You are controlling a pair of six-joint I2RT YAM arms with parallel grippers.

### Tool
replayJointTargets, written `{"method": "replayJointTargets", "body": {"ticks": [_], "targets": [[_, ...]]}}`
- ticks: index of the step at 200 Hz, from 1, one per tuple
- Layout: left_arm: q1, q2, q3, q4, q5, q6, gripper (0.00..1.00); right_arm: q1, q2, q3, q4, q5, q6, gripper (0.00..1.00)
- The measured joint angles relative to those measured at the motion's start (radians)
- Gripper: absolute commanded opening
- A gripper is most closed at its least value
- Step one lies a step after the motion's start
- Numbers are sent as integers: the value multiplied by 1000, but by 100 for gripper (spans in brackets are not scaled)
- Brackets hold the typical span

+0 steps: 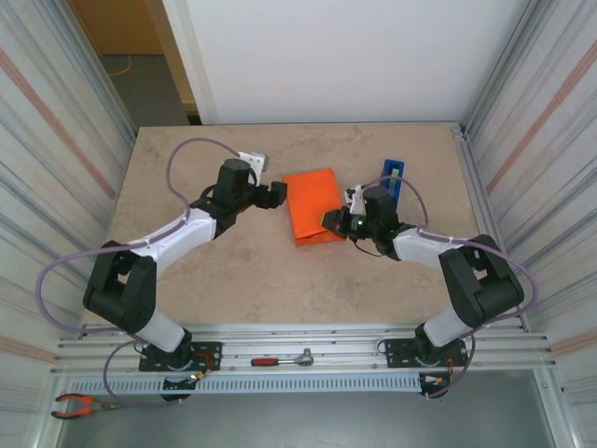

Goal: Wrap the gift box in paper
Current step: Wrap the gift box with the wrapping paper.

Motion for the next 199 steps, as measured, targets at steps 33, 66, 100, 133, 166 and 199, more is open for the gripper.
{"method": "replayJointTargets", "body": {"ticks": [33, 66, 100, 133, 166, 199], "targets": [[14, 26, 27, 0, 8, -13, 89, 4, 31, -42, 29, 3, 2, 6], [18, 58, 53, 0, 16, -31, 90, 3, 33, -45, 61, 1, 7, 6], [39, 111, 97, 1, 43, -59, 90, -32, 3, -37, 60, -11, 30, 19], [75, 180, 142, -2, 95, -109, 90, -89, -60, 79, -53, -10, 9, 40], [101, 251, 214, -28, 171, -165, 88, -148, -74, 221, -203, 22, -53, 44], [119, 325, 306, -70, 268, -254, 86, -218, -4, 305, -314, 37, -85, 44]]}}
